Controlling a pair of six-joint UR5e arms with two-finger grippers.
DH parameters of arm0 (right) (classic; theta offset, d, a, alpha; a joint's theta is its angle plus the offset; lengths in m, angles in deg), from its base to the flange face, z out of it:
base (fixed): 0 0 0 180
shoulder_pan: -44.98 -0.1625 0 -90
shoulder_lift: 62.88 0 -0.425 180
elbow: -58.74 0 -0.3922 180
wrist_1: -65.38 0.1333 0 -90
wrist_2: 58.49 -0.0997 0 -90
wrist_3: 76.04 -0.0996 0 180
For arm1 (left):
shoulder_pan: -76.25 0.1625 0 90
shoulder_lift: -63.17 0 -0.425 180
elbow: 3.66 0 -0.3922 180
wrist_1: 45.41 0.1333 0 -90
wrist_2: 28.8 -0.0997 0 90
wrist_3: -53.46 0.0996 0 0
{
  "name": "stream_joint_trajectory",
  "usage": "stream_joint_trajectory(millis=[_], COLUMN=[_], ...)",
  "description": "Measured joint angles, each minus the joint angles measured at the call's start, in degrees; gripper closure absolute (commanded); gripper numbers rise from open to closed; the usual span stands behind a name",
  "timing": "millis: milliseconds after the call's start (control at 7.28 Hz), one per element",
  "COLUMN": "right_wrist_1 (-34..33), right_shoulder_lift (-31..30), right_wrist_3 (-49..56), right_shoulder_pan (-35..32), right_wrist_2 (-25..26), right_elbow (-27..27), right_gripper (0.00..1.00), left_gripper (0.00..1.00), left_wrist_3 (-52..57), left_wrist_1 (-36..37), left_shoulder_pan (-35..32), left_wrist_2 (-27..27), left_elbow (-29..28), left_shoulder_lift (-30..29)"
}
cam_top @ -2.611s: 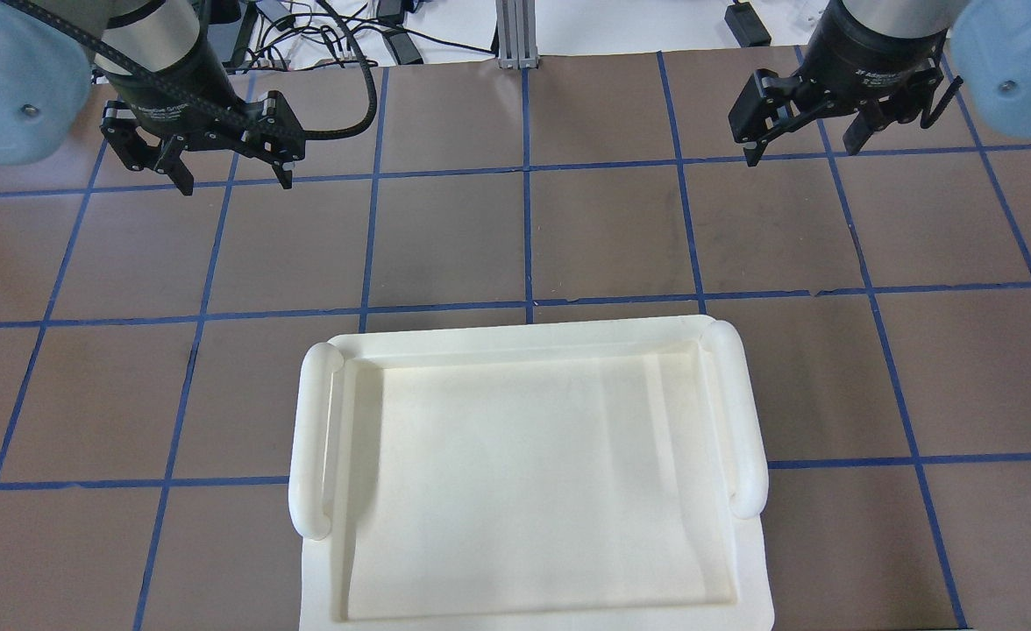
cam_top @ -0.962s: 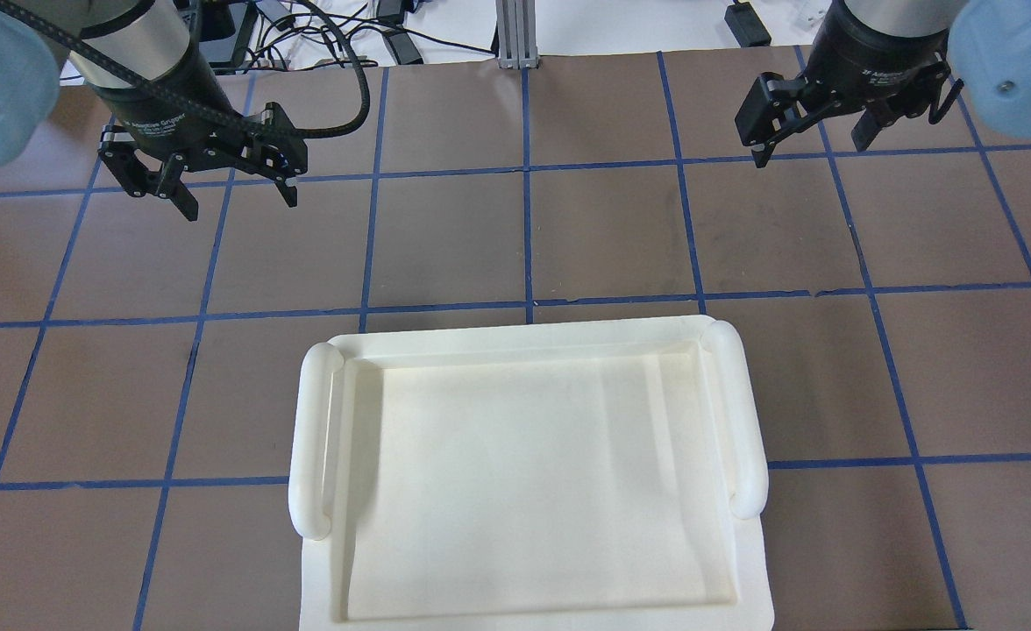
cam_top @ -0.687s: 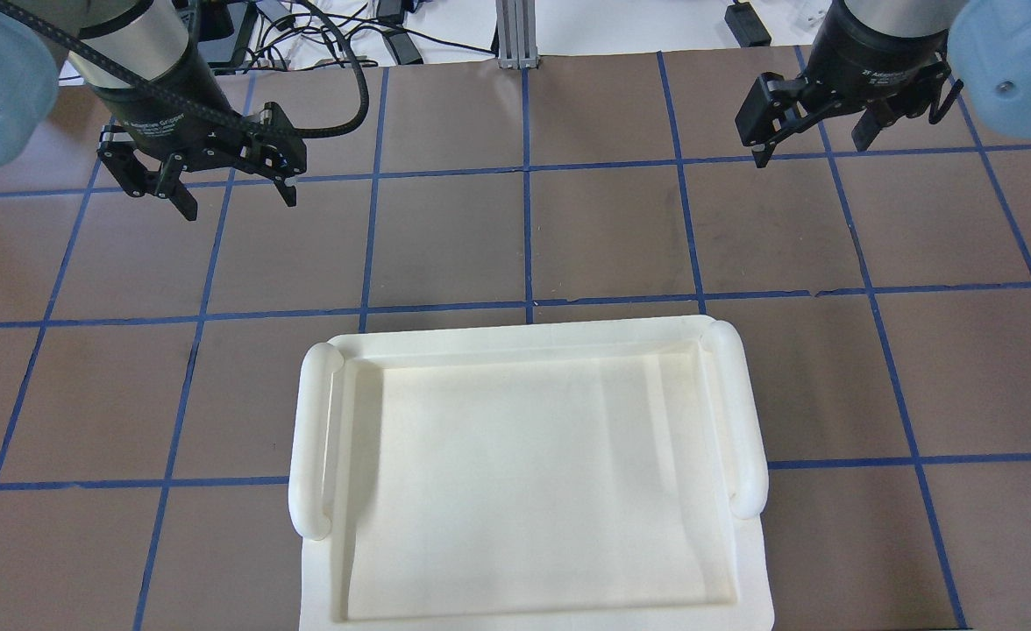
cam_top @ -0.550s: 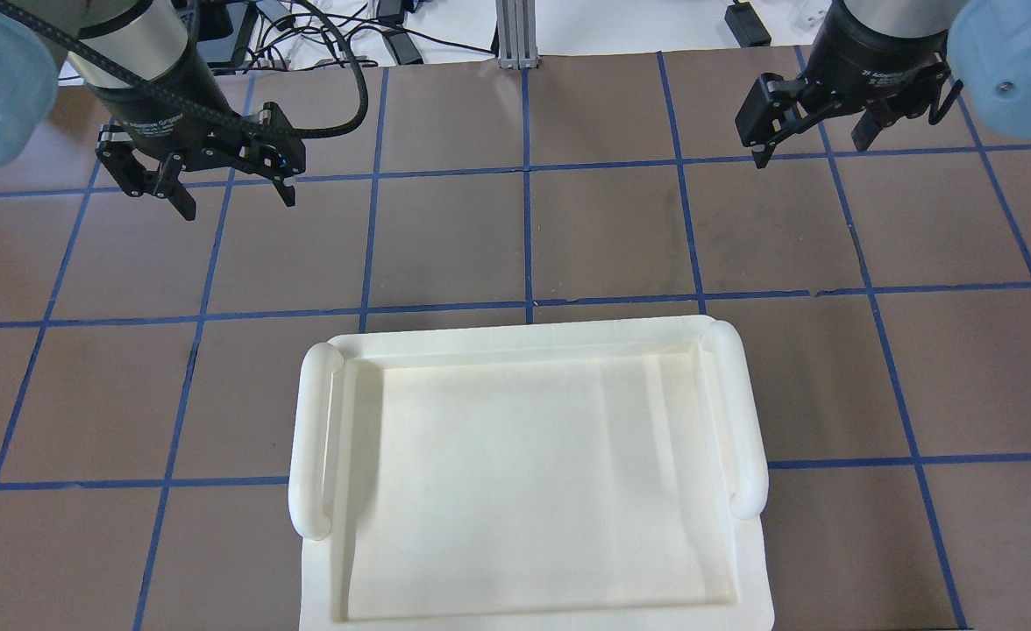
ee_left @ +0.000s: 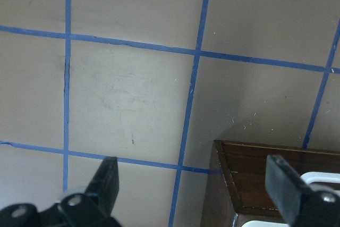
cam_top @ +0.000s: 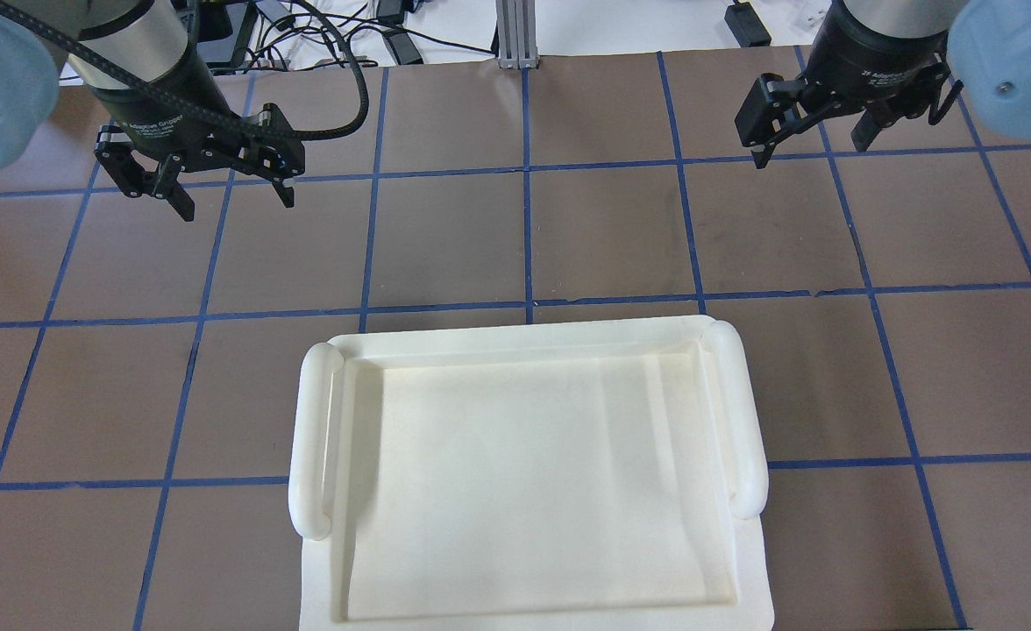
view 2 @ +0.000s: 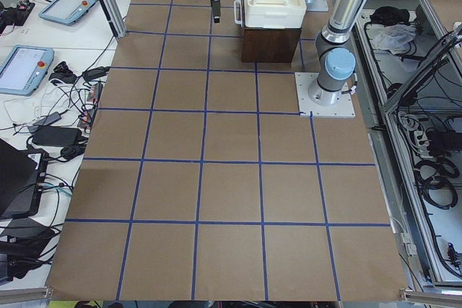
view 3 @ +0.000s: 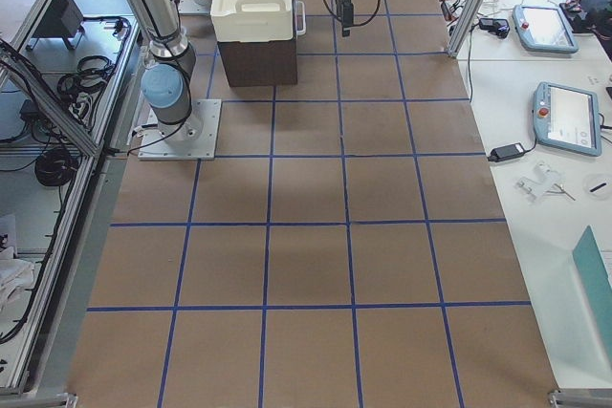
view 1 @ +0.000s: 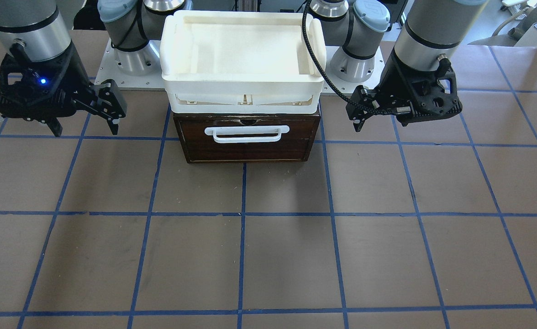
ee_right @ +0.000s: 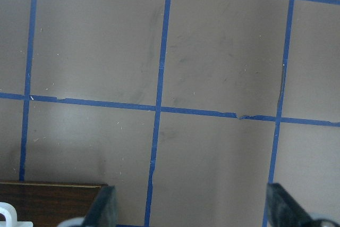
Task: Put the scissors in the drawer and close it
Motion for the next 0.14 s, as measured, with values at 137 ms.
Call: stream_joint_trajectory(millis=[137], right_wrist_1=[0.0], right_shoulder_lift=[0.0], right_wrist_3=[0.02], right_shoulder_pan=[0.0], right_wrist_2=[0.08], right_elbow=[0.0], right_gripper=[0.0], left_gripper=[0.0], left_wrist_3=[-0.01], left_wrist_1=[0.02], left_shoulder_pan=[0.01], left_wrist_2=[0.05], left_elbow=[0.01], left_shoulder_lift=[0.03])
